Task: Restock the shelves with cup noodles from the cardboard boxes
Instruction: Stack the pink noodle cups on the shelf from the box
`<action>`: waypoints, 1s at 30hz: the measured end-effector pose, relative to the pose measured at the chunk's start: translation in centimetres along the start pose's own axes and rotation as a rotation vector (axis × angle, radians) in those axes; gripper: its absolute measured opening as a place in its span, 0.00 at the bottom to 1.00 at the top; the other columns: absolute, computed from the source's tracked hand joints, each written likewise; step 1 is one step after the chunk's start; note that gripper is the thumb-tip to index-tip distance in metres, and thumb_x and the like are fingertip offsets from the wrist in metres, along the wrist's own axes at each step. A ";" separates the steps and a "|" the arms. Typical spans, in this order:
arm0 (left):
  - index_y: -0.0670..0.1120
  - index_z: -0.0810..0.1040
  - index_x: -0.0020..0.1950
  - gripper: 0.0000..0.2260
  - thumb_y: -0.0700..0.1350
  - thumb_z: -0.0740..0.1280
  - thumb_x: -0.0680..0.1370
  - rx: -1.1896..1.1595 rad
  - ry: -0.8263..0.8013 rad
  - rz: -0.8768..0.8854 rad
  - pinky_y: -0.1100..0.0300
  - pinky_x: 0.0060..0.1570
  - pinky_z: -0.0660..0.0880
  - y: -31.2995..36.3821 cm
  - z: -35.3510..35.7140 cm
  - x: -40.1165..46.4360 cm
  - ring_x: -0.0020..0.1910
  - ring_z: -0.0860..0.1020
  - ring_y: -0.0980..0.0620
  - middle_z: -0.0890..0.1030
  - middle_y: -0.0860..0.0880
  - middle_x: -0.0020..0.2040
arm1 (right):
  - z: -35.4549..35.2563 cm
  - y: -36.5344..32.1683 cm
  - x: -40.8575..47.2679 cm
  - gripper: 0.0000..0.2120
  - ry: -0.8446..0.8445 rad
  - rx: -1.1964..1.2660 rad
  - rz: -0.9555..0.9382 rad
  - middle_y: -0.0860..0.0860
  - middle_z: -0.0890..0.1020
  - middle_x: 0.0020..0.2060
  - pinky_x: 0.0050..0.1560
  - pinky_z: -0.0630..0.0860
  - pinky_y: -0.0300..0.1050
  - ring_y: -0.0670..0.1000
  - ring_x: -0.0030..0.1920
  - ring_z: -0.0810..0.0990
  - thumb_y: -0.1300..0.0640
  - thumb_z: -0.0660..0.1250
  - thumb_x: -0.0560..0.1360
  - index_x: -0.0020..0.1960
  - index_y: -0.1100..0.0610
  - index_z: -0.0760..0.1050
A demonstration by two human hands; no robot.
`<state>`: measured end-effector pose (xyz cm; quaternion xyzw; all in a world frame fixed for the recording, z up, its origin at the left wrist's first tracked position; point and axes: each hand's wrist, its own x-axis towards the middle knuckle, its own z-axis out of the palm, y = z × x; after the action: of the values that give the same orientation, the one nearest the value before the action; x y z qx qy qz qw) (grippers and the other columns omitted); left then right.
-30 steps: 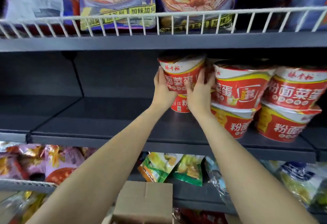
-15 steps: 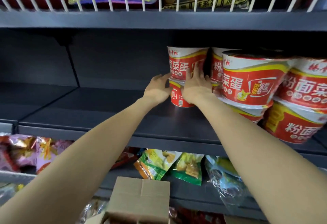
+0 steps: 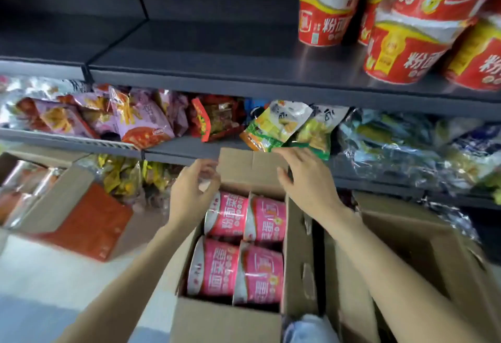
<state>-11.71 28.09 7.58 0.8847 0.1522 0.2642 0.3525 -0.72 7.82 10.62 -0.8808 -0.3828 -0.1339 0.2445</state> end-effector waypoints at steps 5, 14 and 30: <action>0.49 0.69 0.70 0.26 0.53 0.69 0.74 0.401 -0.366 -0.343 0.49 0.63 0.66 -8.0 1.3 -7.4 0.66 0.67 0.42 0.71 0.46 0.69 | 6.9 -1.0 -7.4 0.29 -0.497 0.065 0.198 0.49 0.68 0.70 0.67 0.66 0.49 0.52 0.70 0.65 0.51 0.67 0.76 0.74 0.50 0.61; 0.50 0.56 0.76 0.43 0.51 0.76 0.67 0.293 -0.550 -0.517 0.45 0.56 0.74 -12.5 3.8 -13.8 0.63 0.72 0.42 0.67 0.46 0.70 | 15.0 -2.4 -13.6 0.63 -1.132 -0.144 0.118 0.61 0.44 0.76 0.74 0.48 0.57 0.63 0.76 0.47 0.45 0.78 0.64 0.76 0.47 0.30; 0.44 0.66 0.73 0.47 0.54 0.80 0.58 0.560 -0.477 -0.198 0.42 0.61 0.69 -12.9 4.1 -15.2 0.68 0.67 0.35 0.67 0.37 0.70 | 4.4 -1.8 -11.4 0.63 -0.535 0.094 0.176 0.52 0.57 0.71 0.65 0.65 0.53 0.53 0.69 0.59 0.35 0.76 0.58 0.74 0.38 0.32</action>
<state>-22.74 28.03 -9.48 0.9645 0.2170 -0.0366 0.1462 -9.46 4.30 2.69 -0.9024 -0.3616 0.1427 0.1861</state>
